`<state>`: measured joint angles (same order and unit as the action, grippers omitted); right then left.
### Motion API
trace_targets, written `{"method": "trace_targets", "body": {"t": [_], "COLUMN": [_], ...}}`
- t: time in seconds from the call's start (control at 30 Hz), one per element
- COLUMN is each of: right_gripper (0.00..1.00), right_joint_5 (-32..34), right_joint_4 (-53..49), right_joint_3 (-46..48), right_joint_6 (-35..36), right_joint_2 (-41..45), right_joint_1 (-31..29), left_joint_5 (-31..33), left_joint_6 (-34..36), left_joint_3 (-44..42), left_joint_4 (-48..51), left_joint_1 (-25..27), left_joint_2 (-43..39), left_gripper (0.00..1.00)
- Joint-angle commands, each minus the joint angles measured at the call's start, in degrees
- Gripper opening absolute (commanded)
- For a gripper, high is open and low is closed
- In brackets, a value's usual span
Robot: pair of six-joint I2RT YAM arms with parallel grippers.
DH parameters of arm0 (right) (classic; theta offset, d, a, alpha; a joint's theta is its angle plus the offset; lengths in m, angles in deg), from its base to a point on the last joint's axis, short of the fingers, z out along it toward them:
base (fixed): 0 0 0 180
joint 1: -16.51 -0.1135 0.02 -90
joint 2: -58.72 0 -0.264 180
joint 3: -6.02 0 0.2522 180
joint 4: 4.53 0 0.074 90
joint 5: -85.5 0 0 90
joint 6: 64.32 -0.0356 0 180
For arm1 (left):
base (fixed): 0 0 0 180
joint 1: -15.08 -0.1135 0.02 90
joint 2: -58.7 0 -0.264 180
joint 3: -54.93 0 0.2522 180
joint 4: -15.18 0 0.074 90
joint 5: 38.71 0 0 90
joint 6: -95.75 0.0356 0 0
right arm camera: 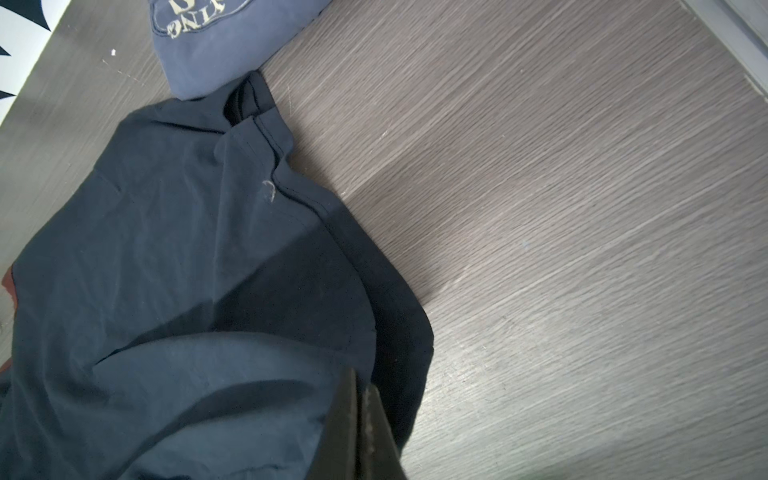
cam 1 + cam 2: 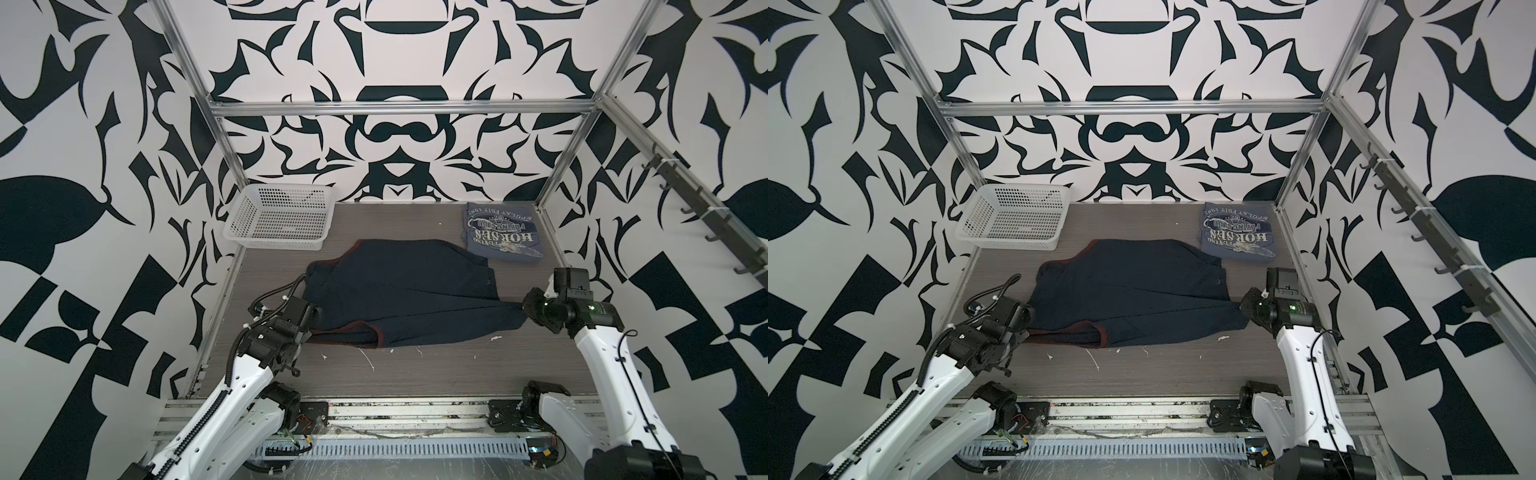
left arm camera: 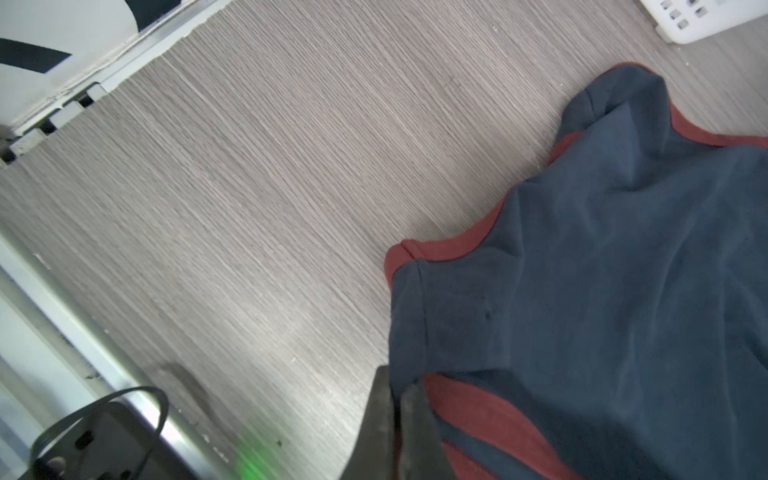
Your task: Fold and stack the tank tops
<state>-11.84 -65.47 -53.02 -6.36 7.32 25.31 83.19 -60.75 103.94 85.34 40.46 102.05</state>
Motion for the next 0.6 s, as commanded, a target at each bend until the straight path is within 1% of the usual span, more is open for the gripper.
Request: {"method": "trace_targets", "body": {"t": [0.0, 0.03, 0.1, 0.17, 0.27, 0.43, 0.5, 0.57], "right_gripper": [0.0, 0.0, 0.0, 0.0, 0.0, 0.0, 0.0, 0.0], "right_joint_5": [-0.8, -1.6, -2.4, -2.1, -1.7, -1.4, -1.6, -2.2], "right_joint_4": [1.5, 1.8, 2.9, 3.0, 3.3, 3.1, 3.4, 3.1], "right_joint_3": [1.6, 2.3, 3.6, 4.2, 4.3, 3.7, 3.0, 0.9], "right_joint_6": [-2.1, -2.8, -3.4, -3.5, -3.4, -3.0, -2.7, -2.1], "right_joint_2": [0.5, 0.4, 0.7, 1.0, 1.5, 1.6, 1.8, 2.1], "right_joint_1": [0.3, 0.3, 0.3, 0.3, 0.3, 0.3, 0.2, 0.2], "left_joint_5": [-1.3, -2.5, -4.0, -4.7, -5.1, -5.1, -3.7, -1.5], "left_joint_6": [-1.4, -2.0, -4.0, -5.9, -8.3, -10.1, -9.4, -7.1], "left_joint_3": [-0.5, -1.4, -3.1, -5.1, -7.6, -8.8, -7.5, -4.2], "left_joint_4": [-0.6, -1.0, -1.1, -1.5, -2.0, -2.4, -2.6, -3.2], "left_joint_1": [-0.5, -0.5, -0.5, -0.5, -0.6, -0.6, -0.6, -0.6], "left_joint_2": [2.3, 2.9, 3.2, 1.9, -1.2, -5.6, -7.6, -9.0], "left_gripper": [0.02, 0.05, 0.07, 0.12, 0.13, 0.06, 0.04, 0.0]}}
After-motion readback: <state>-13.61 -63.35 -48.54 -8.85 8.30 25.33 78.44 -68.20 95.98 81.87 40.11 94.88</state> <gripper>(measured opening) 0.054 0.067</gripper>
